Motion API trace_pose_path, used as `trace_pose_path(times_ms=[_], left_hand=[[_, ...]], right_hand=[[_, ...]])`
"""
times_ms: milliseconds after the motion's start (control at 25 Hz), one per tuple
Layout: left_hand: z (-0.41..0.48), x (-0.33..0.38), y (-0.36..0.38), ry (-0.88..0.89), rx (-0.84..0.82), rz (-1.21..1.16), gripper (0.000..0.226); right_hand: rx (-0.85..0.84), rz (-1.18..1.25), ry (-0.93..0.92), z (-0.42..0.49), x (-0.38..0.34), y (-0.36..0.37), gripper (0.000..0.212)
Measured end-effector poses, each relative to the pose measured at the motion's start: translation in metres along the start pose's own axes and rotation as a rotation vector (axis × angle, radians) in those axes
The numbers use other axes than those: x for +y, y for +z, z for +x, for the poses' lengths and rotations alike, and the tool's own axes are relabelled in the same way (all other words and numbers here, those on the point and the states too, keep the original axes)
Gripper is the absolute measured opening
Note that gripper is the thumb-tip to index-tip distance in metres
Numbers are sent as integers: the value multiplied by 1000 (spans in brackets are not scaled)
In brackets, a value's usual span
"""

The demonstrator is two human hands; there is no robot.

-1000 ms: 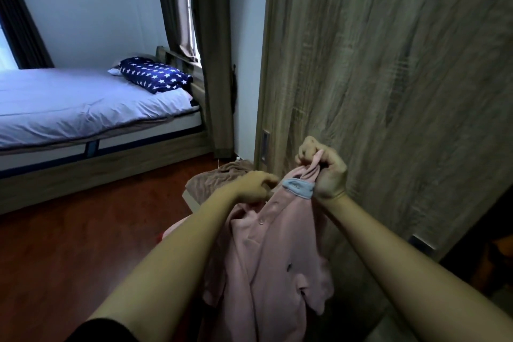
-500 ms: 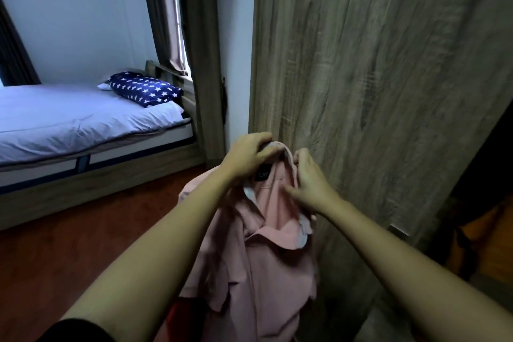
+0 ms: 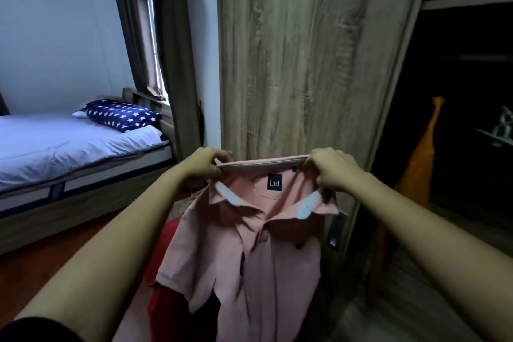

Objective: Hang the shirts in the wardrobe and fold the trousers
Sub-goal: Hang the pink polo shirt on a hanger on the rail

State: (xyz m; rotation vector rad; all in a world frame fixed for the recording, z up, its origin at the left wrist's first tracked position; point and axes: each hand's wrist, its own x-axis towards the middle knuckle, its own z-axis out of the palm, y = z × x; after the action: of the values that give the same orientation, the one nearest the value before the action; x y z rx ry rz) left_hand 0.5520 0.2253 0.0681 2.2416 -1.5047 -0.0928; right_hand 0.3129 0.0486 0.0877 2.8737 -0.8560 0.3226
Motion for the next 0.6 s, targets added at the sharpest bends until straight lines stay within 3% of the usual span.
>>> trace_pose_path(times_ms=[80,120,240,320,400,520,600], left_hand=[[-3,34,-10,-7,37,-14,29],[-5,52,-14,-37,148,-74,25],[-20,102,-7,-135,684,-279,24],[-31,138,12,-107,647,-159,19],[-40,167,21,-103,647,-195,21],[-43,201,17,-133,792,-262,24],[-40,214,21,-97,705,-195,25]], right_hand=[[-84,-60,64,-29,7,-16,52],[-92,-54,87,-46,11,-26,52],[139,-4,279,-80,30,-66,39],[209,-86,425,-104,50,-86,37],[110,-149,481,-131,63,-90,39],[57,-160,435,-159,80,-76,34],[55,-146,416,-170,94,-73,32]])
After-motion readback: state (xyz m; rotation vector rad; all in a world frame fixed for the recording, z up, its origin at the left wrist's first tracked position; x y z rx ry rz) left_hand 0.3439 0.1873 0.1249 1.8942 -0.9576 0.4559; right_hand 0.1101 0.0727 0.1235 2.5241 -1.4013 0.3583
